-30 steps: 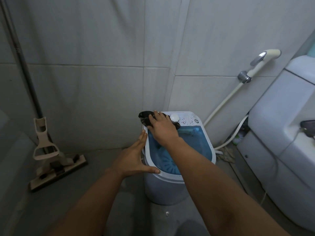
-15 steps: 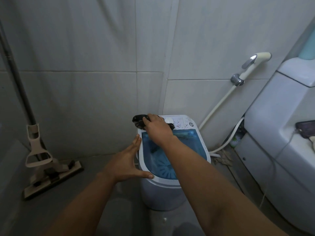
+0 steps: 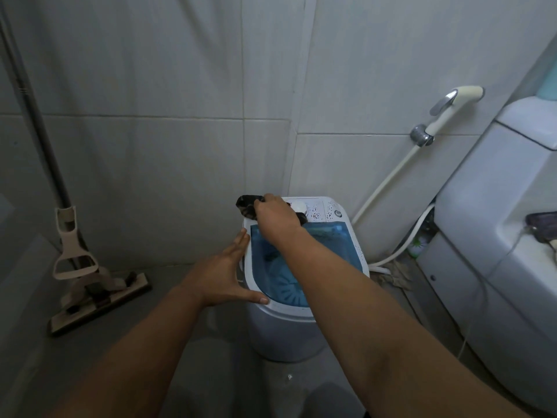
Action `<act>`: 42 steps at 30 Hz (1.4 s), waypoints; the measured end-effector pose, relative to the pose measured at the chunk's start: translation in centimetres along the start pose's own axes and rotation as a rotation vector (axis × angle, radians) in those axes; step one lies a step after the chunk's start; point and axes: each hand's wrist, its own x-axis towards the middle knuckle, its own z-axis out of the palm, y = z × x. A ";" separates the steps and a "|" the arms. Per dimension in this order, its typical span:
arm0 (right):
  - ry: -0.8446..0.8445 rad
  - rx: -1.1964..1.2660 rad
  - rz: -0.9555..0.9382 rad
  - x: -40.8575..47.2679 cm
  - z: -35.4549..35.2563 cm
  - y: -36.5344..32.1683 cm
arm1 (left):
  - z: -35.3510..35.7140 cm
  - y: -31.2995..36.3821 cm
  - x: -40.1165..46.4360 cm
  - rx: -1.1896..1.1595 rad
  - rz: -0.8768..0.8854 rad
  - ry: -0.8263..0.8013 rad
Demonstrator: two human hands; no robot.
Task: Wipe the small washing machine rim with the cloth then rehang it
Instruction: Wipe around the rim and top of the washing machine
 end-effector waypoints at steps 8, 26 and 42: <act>0.010 -0.057 -0.086 -1.9 -0.2 -0.2 | -0.4 0.3 0.1 0.030 0.002 -0.004; -0.306 -0.100 -0.049 3.8 -6.1 1.7 | -1.0 1.2 -0.1 0.243 -0.056 -0.027; -0.189 0.071 0.214 0.2 -5.0 10.1 | -0.8 0.8 0.3 0.160 -0.034 -0.038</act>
